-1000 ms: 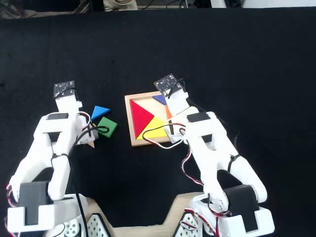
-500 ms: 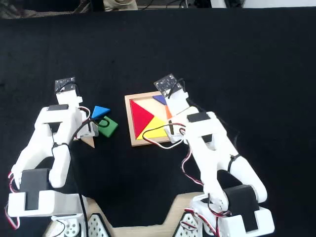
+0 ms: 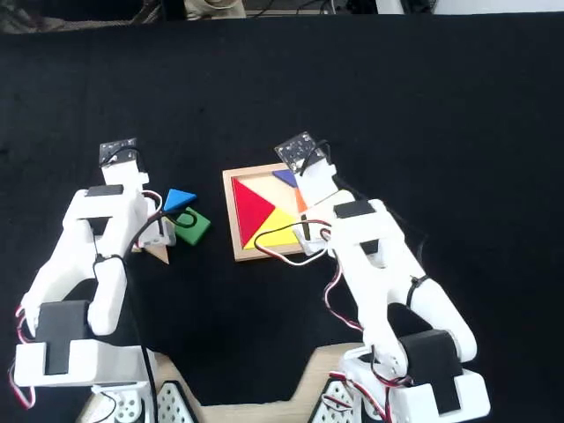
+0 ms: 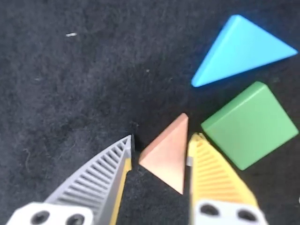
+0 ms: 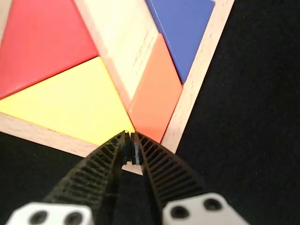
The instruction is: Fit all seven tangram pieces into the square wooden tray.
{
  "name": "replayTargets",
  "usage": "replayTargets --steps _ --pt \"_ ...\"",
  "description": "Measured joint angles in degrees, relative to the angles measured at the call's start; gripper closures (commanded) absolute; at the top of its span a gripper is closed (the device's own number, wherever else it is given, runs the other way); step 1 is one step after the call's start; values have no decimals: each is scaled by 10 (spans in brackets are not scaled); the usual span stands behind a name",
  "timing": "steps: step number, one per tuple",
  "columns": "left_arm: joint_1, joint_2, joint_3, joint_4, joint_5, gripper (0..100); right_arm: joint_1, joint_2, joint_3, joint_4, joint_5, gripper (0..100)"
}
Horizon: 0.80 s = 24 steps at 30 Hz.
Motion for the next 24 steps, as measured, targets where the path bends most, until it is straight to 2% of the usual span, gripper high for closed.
replayTargets --steps 14,16,18,24 --pt "15 2 -5 0 0 838 0 0 0 0 0 987" --pt "15 2 -5 0 2 800 0 0 0 0 0 987" --pt "11 2 -5 4 24 752 0 0 0 0 0 987" --pt "-7 2 -6 63 73 759 0 0 0 0 0 987"
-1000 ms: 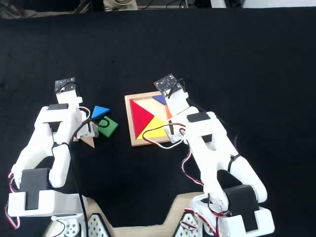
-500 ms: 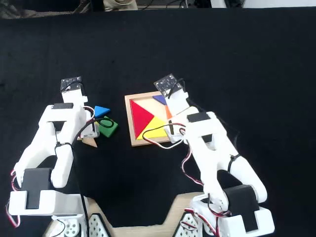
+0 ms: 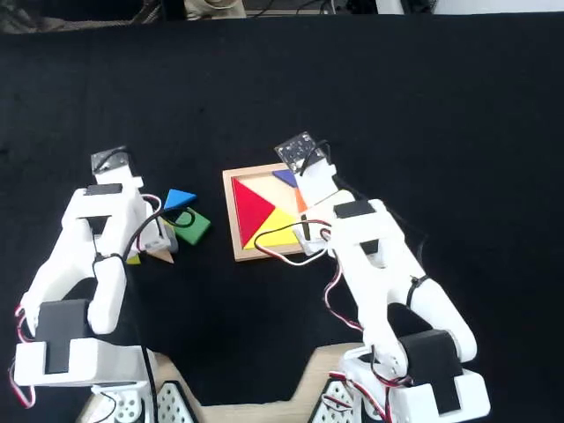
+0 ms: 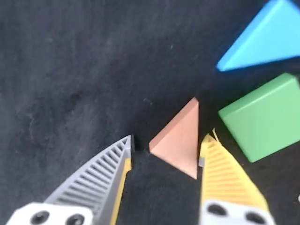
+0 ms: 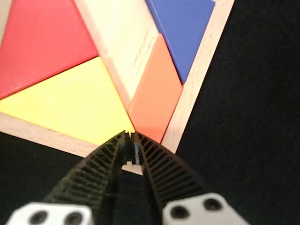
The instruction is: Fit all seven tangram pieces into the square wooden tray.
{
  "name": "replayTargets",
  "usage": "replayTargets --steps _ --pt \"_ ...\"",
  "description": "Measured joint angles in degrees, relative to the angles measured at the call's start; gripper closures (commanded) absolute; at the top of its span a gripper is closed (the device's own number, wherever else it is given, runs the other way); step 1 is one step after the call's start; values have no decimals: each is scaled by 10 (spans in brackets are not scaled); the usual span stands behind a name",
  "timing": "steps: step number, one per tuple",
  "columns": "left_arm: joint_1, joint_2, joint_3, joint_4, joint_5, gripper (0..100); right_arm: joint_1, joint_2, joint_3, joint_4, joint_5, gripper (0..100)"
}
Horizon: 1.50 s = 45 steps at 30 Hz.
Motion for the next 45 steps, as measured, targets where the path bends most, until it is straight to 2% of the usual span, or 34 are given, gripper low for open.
replayTargets --steps 4,9,13,22,27,45 --pt "3 2 0 4 14 759 0 0 0 0 0 987" --pt "36 2 0 2 87 759 0 0 0 0 0 987" --pt "43 2 4 -20 105 759 0 0 0 0 0 987" --pt "43 2 4 -23 106 760 0 0 0 0 0 987" --pt "44 2 5 -38 106 801 0 0 0 0 0 987" --pt "47 2 6 -55 107 805 0 0 0 0 0 987"
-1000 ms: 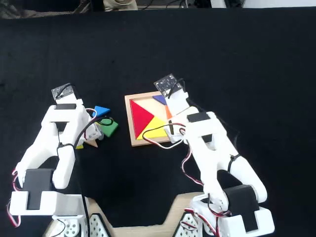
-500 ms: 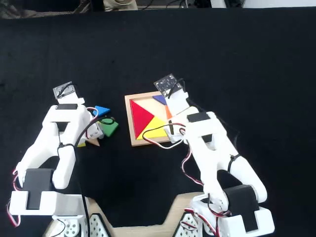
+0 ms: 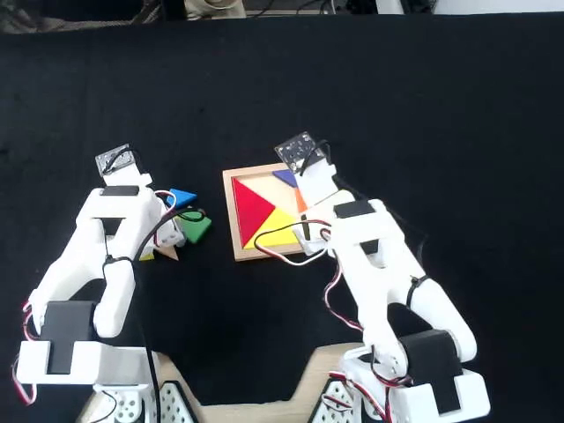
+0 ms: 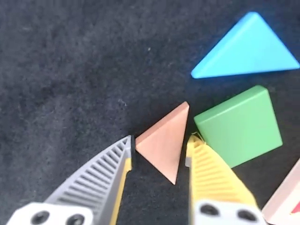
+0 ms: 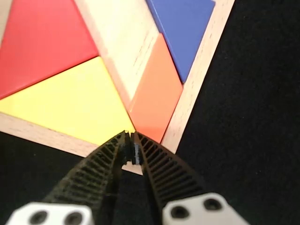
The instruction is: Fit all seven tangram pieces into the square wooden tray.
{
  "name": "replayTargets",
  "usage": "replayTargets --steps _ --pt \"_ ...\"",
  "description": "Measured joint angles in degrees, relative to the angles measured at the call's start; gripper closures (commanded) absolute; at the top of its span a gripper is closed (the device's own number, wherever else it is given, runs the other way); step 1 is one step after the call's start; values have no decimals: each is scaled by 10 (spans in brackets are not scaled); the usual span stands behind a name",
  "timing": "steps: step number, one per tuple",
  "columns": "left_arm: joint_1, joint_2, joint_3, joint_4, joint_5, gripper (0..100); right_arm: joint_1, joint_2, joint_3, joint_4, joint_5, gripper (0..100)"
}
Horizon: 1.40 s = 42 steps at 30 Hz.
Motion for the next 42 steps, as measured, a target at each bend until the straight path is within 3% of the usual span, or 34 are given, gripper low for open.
replayTargets --steps 11,33,42 --pt "3 0 0 -3 1 866 0 0 0 0 0 987" --pt "4 -4 0 -7 1 870 0 0 0 0 0 987" --pt "3 -160 56 -9 -24 866 0 0 0 0 0 987"
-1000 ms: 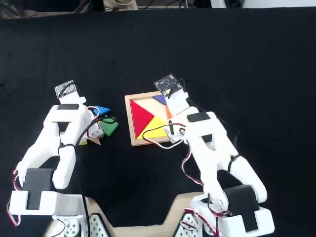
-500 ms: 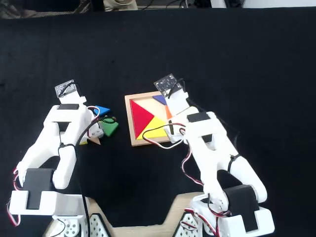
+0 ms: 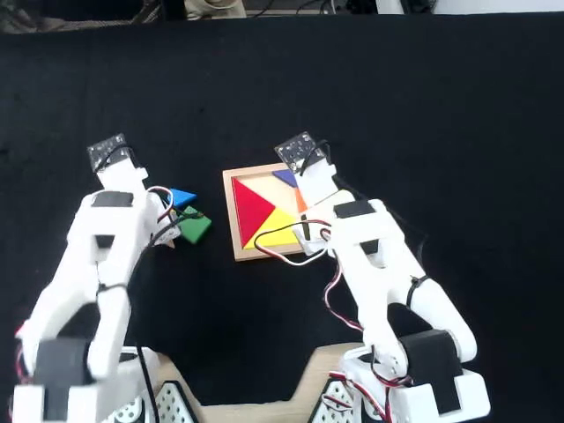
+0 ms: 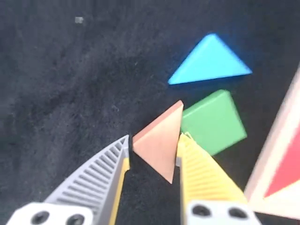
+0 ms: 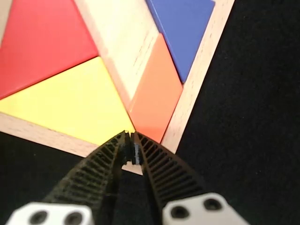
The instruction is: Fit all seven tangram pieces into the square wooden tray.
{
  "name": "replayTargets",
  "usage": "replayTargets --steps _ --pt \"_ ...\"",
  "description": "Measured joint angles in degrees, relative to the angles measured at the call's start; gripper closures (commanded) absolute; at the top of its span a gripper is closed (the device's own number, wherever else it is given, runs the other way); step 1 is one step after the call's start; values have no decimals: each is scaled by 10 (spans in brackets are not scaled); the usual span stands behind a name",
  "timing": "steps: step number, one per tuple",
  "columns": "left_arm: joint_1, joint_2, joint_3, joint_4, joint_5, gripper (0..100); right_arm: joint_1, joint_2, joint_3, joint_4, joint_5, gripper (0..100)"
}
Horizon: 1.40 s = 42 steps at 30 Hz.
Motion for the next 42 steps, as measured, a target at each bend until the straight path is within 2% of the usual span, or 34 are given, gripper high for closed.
replayTargets --steps 4,8,15,22,30,37,42 --pt "0 -85 18 0 -32 865 5 0 0 0 1 987" --pt "33 -139 14 27 -98 865 80 0 -41 0 -2 987" --pt "141 -97 -103 88 -127 865 216 0 -87 0 -114 987" --pt "244 114 -279 94 -37 865 251 0 -89 -28 -148 987" --pt "271 380 -488 95 66 865 251 0 -89 -41 -148 987" --pt "313 446 -560 95 90 865 251 33 -90 -57 -148 987" --pt "313 469 -571 95 151 865 251 50 -91 -57 -148 987"
